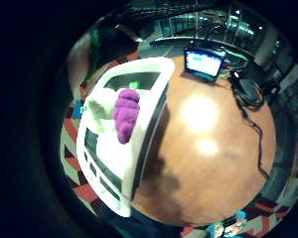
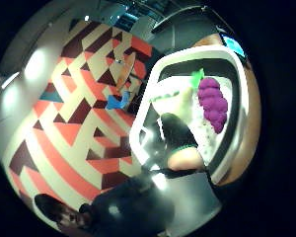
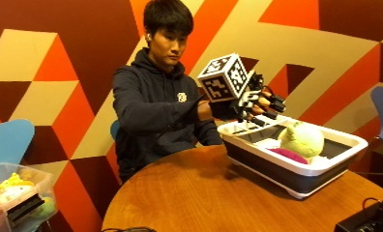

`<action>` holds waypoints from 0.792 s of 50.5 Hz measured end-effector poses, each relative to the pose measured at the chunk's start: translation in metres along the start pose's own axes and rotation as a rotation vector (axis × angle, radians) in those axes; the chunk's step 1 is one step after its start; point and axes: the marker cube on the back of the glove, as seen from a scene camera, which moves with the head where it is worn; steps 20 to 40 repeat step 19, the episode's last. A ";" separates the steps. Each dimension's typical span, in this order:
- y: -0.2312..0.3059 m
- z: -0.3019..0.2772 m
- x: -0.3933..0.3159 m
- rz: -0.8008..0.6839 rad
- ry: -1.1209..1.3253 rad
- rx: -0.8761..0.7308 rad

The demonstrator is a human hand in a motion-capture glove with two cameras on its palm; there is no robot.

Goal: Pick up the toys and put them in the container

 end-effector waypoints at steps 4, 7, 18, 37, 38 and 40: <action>0.011 -0.020 0.013 0.001 0.103 0.078; 0.021 -0.032 0.023 0.000 0.152 0.118; 0.079 -0.053 0.054 0.017 0.213 0.207; 0.081 -0.054 0.055 0.017 0.215 0.210; 0.081 -0.054 0.055 0.017 0.215 0.210; 0.081 -0.054 0.055 0.017 0.215 0.210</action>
